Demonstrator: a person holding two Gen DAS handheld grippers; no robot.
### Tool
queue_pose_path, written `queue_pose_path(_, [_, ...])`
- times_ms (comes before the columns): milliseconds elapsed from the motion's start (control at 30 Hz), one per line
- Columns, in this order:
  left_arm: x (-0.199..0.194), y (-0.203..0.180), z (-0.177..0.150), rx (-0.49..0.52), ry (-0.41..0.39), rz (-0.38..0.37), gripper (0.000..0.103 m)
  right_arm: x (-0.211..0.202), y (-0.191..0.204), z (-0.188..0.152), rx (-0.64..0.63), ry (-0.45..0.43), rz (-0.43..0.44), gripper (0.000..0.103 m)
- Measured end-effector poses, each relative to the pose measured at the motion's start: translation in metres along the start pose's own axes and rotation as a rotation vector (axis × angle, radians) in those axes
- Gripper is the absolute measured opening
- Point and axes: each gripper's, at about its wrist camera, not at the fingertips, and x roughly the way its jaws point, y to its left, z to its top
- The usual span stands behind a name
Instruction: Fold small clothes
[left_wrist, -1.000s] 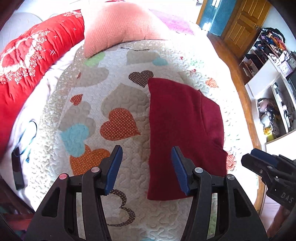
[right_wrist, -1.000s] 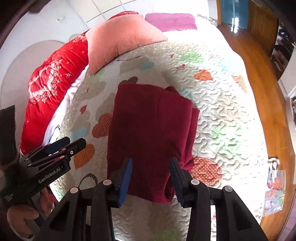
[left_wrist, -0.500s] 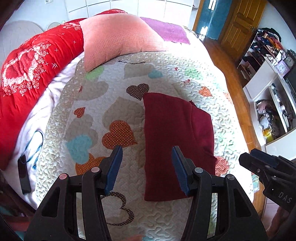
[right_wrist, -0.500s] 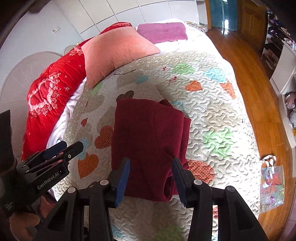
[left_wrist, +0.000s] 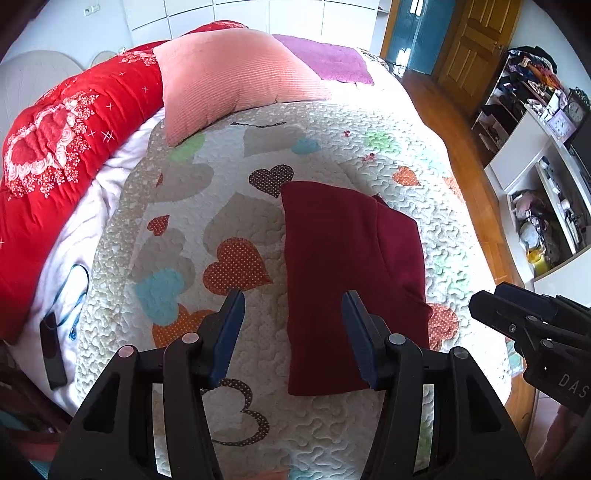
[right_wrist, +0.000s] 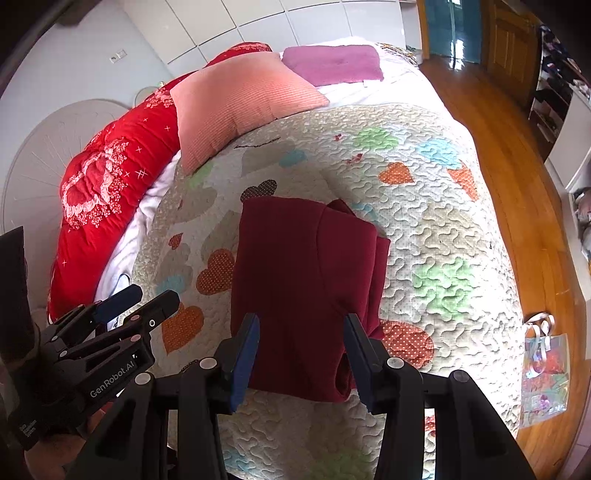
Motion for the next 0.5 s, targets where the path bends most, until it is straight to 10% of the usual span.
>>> queue_pose_path(500, [-0.0011,-0.0055,-0.0023,0.018,0.002,0.003,0.054,-0.0022,-0.0046,-0.0040,0.024,0.005,0.009,0.045])
